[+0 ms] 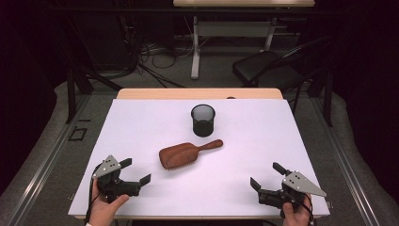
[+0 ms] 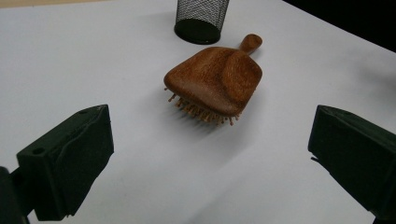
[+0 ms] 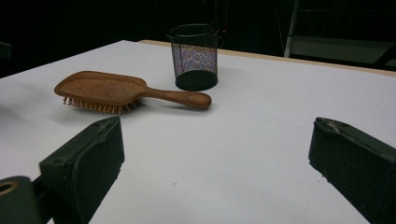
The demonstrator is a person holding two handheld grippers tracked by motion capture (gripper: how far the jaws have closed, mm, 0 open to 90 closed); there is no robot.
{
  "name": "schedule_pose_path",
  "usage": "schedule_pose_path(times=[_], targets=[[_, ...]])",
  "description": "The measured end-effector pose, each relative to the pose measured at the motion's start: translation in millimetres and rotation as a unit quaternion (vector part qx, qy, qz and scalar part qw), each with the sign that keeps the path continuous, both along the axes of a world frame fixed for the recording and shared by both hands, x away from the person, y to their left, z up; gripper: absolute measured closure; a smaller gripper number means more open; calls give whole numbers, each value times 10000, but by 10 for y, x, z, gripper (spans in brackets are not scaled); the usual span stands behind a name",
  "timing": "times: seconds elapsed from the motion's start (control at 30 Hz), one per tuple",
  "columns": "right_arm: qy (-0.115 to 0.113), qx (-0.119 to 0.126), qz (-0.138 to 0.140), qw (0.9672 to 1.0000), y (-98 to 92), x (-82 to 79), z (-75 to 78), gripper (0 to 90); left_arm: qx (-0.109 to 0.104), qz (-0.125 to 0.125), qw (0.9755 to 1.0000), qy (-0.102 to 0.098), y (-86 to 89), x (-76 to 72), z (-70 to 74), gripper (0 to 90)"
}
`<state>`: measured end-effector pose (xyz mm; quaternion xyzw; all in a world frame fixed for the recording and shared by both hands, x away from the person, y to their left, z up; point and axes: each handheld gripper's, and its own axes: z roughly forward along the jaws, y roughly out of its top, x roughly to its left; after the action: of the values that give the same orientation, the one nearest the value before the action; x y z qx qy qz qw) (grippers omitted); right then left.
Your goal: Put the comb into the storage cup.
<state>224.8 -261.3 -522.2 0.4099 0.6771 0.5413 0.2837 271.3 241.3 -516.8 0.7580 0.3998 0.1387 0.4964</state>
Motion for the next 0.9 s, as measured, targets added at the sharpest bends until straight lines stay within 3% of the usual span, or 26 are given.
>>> schedule_pose_path(times=[0.1, 0.2, 0.33, 0.37, 0.6, 0.9], targets=[[27, -6, -1, 10000, 0, 2, -2, 33, 72, 11, 10000, 45, -4, 21, 8, 6], [44, -6, 2, 10000, 2, 5, -4, 33, 88, 183, 9997, 152, -9, 64, 43, 13], [60, -18, 7, 10000, 6, 1, -4, 33, 149, 300, 9993, 159, -36, 110, 83, 166], [66, -8, 4, 10000, 9, 1, -6, 33, 141, 311, 9993, 177, -50, 124, 96, 163], [65, -34, -19, 10000, 9, 5, -15, 33, 107, 193, 9996, 182, -165, 206, 212, 166], [74, -27, -41, 10000, -2, 6, -18, 33, 59, 19, 9997, 255, -349, 334, 367, 318]])
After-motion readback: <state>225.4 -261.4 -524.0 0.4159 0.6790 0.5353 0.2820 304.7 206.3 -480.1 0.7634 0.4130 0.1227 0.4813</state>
